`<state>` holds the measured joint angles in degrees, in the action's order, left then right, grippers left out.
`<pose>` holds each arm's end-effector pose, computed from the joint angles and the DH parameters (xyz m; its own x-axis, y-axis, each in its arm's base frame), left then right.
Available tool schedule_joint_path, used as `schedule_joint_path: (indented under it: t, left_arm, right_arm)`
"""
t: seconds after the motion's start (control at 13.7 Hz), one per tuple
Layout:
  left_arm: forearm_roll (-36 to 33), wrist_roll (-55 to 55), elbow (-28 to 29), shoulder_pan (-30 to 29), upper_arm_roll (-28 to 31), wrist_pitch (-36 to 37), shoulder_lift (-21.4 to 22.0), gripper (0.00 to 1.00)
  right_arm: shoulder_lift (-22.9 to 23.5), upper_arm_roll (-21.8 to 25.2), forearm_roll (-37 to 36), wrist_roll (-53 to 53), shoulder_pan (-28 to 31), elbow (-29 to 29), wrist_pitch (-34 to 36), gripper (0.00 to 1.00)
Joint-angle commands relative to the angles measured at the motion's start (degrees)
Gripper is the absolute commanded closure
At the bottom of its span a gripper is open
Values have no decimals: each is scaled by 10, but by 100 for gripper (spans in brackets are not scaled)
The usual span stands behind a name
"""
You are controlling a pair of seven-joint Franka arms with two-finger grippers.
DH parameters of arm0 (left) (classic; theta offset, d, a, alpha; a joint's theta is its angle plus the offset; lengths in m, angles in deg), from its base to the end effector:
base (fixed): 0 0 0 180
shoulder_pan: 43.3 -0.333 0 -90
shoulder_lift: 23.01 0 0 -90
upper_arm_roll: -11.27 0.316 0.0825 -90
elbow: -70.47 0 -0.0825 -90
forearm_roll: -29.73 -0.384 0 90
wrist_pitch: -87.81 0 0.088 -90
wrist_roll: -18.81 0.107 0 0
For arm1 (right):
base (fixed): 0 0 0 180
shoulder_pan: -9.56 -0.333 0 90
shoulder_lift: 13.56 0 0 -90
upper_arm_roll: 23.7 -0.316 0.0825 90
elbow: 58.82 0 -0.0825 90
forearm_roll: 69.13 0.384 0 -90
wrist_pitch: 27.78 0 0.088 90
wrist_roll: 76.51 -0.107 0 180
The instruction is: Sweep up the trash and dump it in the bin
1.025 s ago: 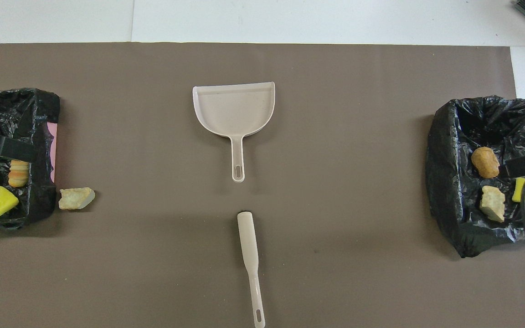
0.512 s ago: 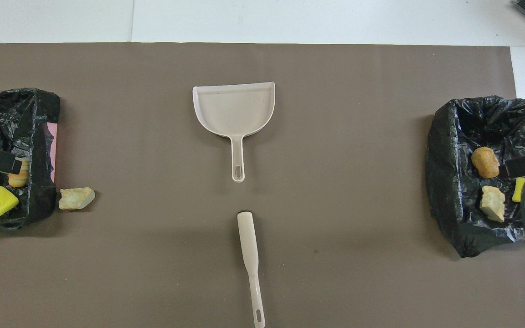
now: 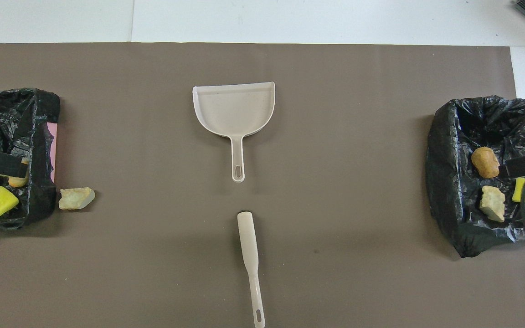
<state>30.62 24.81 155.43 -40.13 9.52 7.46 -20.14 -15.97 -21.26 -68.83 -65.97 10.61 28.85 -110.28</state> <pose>0.5182 -0.0470 0.6777 0.9810 -0.1919 -0.0288 -0.1914 -0.9814 0.0170 0.5268 -0.0321 0.6550 0.9913 0.1236 -0.0461 0.1230 -0.9923 -0.0157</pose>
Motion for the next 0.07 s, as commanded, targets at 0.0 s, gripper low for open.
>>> schedule_joint_path:
  t: [0.0]
  left_arm:
    - [7,-5,13,-14,-8,5,13,0]
  right_arm:
    - [1,-1,-1,-2,0,-7,10,0]
